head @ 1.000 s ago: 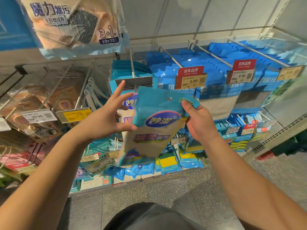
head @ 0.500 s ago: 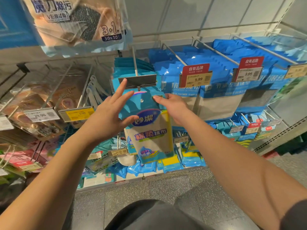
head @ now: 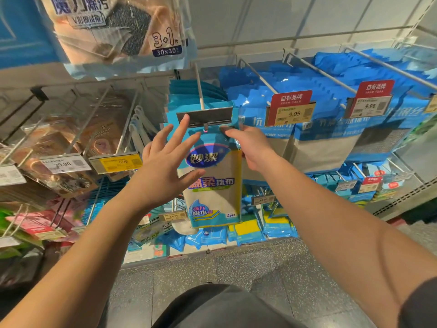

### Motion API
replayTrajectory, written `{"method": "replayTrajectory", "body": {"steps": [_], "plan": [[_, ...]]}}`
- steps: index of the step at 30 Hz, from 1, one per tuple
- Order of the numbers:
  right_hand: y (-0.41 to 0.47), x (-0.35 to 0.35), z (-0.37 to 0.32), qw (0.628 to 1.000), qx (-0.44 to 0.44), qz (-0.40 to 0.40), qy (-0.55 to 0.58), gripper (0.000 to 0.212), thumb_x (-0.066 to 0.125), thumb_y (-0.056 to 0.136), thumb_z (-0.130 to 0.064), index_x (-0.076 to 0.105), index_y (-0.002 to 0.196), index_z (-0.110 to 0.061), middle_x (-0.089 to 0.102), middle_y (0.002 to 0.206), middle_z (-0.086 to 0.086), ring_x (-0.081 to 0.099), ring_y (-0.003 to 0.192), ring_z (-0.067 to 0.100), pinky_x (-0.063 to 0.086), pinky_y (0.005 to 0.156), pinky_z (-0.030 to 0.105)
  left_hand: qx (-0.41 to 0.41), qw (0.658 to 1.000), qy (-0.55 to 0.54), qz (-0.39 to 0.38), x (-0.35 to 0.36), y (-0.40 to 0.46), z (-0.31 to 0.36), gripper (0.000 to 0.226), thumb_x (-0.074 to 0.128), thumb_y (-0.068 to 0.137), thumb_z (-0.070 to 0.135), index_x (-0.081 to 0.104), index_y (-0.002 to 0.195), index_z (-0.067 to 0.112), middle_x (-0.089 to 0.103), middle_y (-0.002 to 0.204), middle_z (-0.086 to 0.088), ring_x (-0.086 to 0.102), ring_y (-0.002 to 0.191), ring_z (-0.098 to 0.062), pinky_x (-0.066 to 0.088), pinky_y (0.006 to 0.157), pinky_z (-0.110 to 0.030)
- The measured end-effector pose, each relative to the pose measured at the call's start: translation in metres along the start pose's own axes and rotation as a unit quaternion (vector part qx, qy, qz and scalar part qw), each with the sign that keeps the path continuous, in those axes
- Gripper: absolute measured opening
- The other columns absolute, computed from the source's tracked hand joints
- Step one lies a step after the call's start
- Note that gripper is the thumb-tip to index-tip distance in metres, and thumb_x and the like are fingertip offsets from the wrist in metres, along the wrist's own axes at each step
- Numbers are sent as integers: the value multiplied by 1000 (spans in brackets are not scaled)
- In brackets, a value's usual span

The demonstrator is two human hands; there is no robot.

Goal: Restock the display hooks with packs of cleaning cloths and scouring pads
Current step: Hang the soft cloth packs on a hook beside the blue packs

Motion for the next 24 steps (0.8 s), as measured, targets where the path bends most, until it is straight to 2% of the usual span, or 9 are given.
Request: {"method": "replayTrajectory", "body": {"steps": [6, 8, 10, 12, 14, 17, 20, 22, 24], "plan": [[1, 1, 2, 1000, -10, 16, -1, 14, 70, 90, -34, 73, 98, -22, 77, 90, -5, 73, 88, 14, 57, 79, 34, 12, 1000, -17, 18, 6, 1, -3, 77, 41, 87, 66, 39, 153, 26, -3, 167, 14, 10, 154, -29, 20, 114, -63], [4, 3, 3, 999, -22, 26, -13, 17, 70, 91, -34, 73, 101, -21, 77, 90, -8, 72, 82, 3, 55, 78, 24, 28, 997, -32, 64, 17, -5, -5, 65, 49, 90, 56, 49, 145, 22, 16, 168, 5, 23, 149, -31, 25, 112, -57], [5, 1, 7, 997, -51, 32, -39, 21, 68, 92, -37, 70, 108, -24, 75, 98, -10, 70, 89, 2, 54, 85, 26, 26, 993, -51, 105, 38, -13, -10, 50, 55, 92, 45, 60, 133, 16, 44, 154, -4, 41, 133, -30, 33, 107, -48], [-4, -3, 18, 993, -76, 59, -71, 29, 67, 92, -36, 61, 118, -25, 69, 113, -8, 65, 104, 10, 51, 90, 30, -47, 988, -107, 105, 69, -24, -19, 37, 63, 94, 35, 63, 123, 11, 56, 131, -6, 54, 112, -22, 44, 98, -44], [-22, -9, 41, 990, -66, 104, -66, 45, 68, 92, -33, 49, 130, -18, 58, 124, -2, 57, 111, 13, 45, 90, 23, -190, 963, -181, 61, 93, -34, -27, 38, 68, 94, 30, 58, 126, 10, 51, 119, -1, 59, 91, -10, 50, 88, -44], [-47, -6, 99, 984, -3, 130, -119, 52, 69, 90, -42, 46, 129, -17, 54, 122, -1, 55, 108, 13, 41, 87, 23, -358, 908, -217, -17, 118, -38, -42, 60, 65, 94, 44, 41, 140, 12, 54, 106, 1, 63, 95, -25, 46, 76, -38], [-48, 12, 137, 983, 60, 122, -123, 33, 62, 93, -48, 54, 111, -22, 63, 105, 0, 62, 90, 13, 46, 70, 21, -372, 904, -198, -76, 135, -29, -51, 52, 56, 98, 51, 45, 132, 13, 60, 88, 3, 63, 84, -26, 47, 68, -38], [-37, 23, 139, 977, 63, 142, -145, 35, 56, 94, -54, 57, 102, -20, 64, 97, 2, 62, 86, 22, 43, 66, 31, -375, 903, -194, -83, 140, -20, -56, 43, 51, 100, 53, 52, 120, 14, 62, 88, 2, 62, 80, -24, 51, 69, -41], [-20, 31, 131, 969, 77, 164, -169, 38, 50, 97, -53, 56, 101, -15, 61, 98, 5, 59, 89, 28, 37, 67, 34, -376, 903, -194, -78, 144, -8, -64, 42, 48, 101, 54, 54, 113, 14, 66, 95, -4, 62, 83, -26, 53, 72, -43]]}}
Point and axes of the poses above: each hand's wrist, its own y-axis towards the middle knuckle, its own x-axis out of the palm, z = x × y, the point moved 1 cm from there along y, towards the middle knuckle
